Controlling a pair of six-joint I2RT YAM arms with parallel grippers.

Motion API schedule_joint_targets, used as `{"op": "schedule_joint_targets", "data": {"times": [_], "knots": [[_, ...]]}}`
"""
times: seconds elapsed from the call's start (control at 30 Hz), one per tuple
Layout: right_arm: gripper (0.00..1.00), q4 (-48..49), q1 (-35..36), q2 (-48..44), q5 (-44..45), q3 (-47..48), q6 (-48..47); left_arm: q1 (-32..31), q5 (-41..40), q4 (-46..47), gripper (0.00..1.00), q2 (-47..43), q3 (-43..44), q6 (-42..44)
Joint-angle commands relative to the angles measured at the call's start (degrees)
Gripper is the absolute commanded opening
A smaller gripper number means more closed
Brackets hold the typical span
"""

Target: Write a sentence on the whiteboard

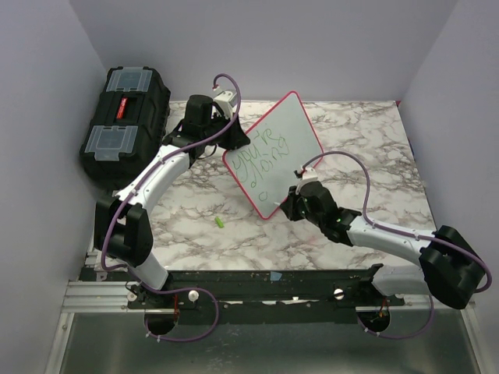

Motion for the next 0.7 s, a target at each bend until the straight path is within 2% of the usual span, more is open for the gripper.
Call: {"op": "schedule_joint_targets", "data": {"times": [0.0,0.67], "knots": [[0.01,-2.6,0.1,1.9,-1.2,-2.6,2.0,-2.5,0.6,-3.5,0.00,0.2,-2.3,2.5],[0.01,0.2,0.2,1.2,-5.7,0.2,1.4,-2.6,0.7,-3.0,0.00,1.0,-2.4,2.7]]}}
